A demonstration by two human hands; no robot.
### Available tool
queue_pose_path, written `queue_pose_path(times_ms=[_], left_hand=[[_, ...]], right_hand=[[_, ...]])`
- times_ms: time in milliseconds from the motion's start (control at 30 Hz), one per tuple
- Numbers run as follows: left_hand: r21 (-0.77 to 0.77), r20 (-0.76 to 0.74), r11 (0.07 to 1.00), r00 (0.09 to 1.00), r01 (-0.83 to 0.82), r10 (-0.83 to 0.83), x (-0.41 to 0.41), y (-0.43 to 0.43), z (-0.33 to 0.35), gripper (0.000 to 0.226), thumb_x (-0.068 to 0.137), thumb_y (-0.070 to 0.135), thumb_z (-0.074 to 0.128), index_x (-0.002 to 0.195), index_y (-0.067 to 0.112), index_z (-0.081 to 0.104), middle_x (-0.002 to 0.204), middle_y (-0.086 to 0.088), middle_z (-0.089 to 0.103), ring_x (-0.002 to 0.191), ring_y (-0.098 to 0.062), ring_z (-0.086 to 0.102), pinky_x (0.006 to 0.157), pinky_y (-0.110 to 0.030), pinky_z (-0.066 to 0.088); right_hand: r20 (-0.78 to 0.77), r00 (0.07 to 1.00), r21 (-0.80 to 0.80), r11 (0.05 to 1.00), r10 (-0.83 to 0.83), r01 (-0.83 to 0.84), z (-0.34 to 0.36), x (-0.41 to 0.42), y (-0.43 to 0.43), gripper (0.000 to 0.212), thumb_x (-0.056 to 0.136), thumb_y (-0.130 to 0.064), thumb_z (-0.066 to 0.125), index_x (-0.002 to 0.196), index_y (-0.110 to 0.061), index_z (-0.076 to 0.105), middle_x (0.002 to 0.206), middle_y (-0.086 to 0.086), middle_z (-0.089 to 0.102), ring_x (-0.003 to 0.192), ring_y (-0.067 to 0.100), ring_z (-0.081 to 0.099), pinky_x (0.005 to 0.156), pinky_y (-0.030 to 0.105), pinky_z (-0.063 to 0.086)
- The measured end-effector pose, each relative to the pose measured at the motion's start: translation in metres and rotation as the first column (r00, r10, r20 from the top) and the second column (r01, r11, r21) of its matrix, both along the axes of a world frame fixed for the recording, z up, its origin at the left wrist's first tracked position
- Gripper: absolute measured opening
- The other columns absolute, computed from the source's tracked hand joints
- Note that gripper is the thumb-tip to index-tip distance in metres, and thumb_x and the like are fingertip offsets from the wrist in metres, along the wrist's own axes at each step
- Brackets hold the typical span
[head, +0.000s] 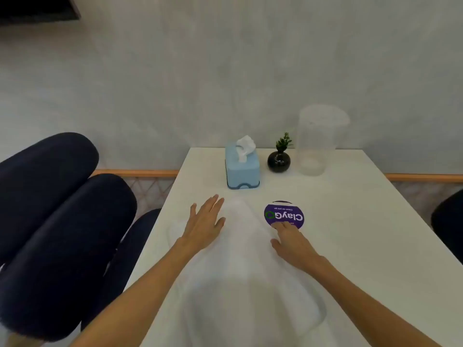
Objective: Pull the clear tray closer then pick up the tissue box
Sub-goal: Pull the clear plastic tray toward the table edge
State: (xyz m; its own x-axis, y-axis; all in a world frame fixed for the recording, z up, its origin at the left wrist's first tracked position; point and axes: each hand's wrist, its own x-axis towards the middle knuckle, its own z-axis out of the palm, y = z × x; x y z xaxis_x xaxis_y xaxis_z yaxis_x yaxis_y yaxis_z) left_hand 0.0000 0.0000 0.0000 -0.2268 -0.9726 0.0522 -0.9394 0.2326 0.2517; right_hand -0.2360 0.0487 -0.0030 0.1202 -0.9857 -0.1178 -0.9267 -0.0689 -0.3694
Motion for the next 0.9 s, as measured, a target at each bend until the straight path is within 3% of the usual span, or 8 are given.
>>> queue_pose_path(times_ms=[133, 333, 433, 567, 700, 800, 900], left_hand=[[0.051, 0.066, 0.996, 0.996, -0.071, 0.067, 0.015, -0.013, -0.01, 0.057, 0.101, 0.032, 0.037, 0.152, 0.016, 0.018, 0.161, -0.004, 0.017, 0.148, -0.019, 0.017, 0.119, -0.05, 0.008], [0.115, 0.104, 0.983, 0.986, -0.14, 0.128, 0.035, -0.025, -0.024, 0.057, 0.1, 0.029, 0.039, 0.15, 0.012, 0.02, 0.156, -0.008, 0.03, 0.143, -0.023, 0.029, 0.116, -0.054, 0.014], [0.132, 0.121, 0.976, 0.98, -0.174, 0.158, 0.045, -0.025, -0.03, 0.055, 0.099, 0.028, 0.039, 0.148, 0.01, 0.025, 0.148, -0.012, 0.04, 0.131, -0.031, 0.044, 0.11, -0.054, 0.025], [0.076, 0.111, 0.975, 0.974, -0.207, 0.198, 0.055, -0.02, -0.035, 0.047, 0.099, 0.022, 0.041, 0.143, 0.006, 0.034, 0.135, -0.018, 0.048, 0.118, -0.037, 0.05, 0.094, -0.049, 0.042], [0.021, 0.094, 0.973, 0.97, -0.228, 0.225, 0.064, -0.012, -0.039, 0.043, 0.097, 0.008, 0.041, 0.141, 0.008, 0.039, 0.124, -0.019, 0.052, 0.108, -0.035, 0.051, 0.083, -0.045, 0.046], [0.011, 0.093, 0.972, 0.968, -0.234, 0.232, 0.071, -0.01, -0.04, 0.045, 0.095, 0.001, 0.042, 0.14, 0.01, 0.042, 0.123, -0.018, 0.052, 0.108, -0.034, 0.049, 0.081, -0.043, 0.046], [0.006, 0.089, 0.973, 0.969, -0.233, 0.231, 0.078, -0.01, -0.039, 0.041, 0.094, -0.002, 0.041, 0.133, 0.007, 0.049, 0.118, -0.018, 0.053, 0.105, -0.035, 0.051, 0.074, -0.042, 0.047]], right_hand=[[0.026, 0.993, 0.041, 0.992, -0.118, 0.117, -0.009, 0.002, -0.004, 0.037, 0.091, -0.012, 0.047, 0.128, -0.004, 0.05, 0.127, 0.013, 0.056, 0.115, 0.03, 0.054, 0.091, 0.037, 0.047], [0.02, 0.988, 0.04, 0.987, -0.154, 0.153, -0.024, 0.003, -0.016, 0.031, 0.086, 0.002, 0.043, 0.113, 0.002, 0.059, 0.116, 0.018, 0.062, 0.105, 0.034, 0.057, 0.083, 0.038, 0.05], [0.015, 0.989, 0.026, 0.989, -0.145, 0.145, -0.023, 0.007, -0.03, 0.029, 0.086, 0.005, 0.043, 0.109, 0.004, 0.059, 0.113, 0.019, 0.06, 0.104, 0.035, 0.057, 0.079, 0.038, 0.048], [0.037, 0.99, -0.006, 0.991, -0.133, 0.133, -0.019, 0.011, -0.05, 0.03, 0.085, 0.009, 0.043, 0.107, 0.002, 0.062, 0.11, 0.02, 0.063, 0.101, 0.037, 0.058, 0.081, 0.042, 0.051], [0.085, 0.98, -0.029, 0.982, -0.183, 0.186, -0.007, 0.011, -0.049, 0.033, 0.089, -0.001, 0.046, 0.118, -0.003, 0.061, 0.119, 0.02, 0.063, 0.108, 0.038, 0.058, 0.087, 0.044, 0.052], [0.018, 0.964, -0.076, 0.961, -0.266, 0.267, 0.003, 0.0, -0.03, 0.038, 0.089, -0.011, 0.051, 0.127, -0.008, 0.056, 0.126, 0.019, 0.057, 0.113, 0.038, 0.054, 0.091, 0.044, 0.048], [-0.055, 0.924, -0.014, 0.926, -0.378, 0.378, 0.004, -0.015, -0.002, 0.039, 0.089, -0.013, 0.052, 0.127, -0.005, 0.051, 0.123, 0.022, 0.051, 0.112, 0.041, 0.049, 0.092, 0.047, 0.045]])
